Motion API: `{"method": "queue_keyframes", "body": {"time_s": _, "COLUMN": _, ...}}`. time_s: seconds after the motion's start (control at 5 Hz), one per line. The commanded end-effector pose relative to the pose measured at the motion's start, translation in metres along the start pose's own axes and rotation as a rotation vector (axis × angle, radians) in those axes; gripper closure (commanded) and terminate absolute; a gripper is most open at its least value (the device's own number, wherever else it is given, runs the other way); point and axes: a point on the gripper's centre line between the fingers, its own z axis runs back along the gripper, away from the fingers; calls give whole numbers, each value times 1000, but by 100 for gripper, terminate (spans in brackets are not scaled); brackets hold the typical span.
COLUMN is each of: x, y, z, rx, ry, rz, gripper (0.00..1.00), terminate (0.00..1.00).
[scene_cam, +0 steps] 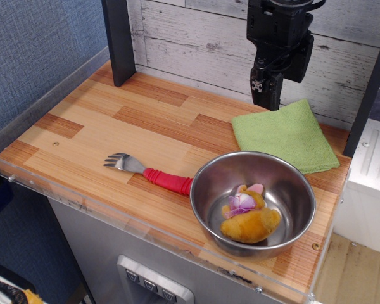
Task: Place the red fork on the green cloth.
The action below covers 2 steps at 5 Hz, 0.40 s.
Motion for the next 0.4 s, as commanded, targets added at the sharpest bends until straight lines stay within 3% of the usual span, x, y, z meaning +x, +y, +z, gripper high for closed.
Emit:
{"method": "queue_keyframes", "body": {"time_s": 0.0, "x": 0, "y": 0, "z": 0, "rx": 0, "ry": 0, "rz": 0, "gripper": 0, "terminate": 0}}
{"method": "queue_keyframes", "body": {"time_s": 0.2, "x": 22, "y": 25, "z": 1, "rx": 18, "ry": -38, "rz": 78, "gripper": 0, "terminate": 0}}
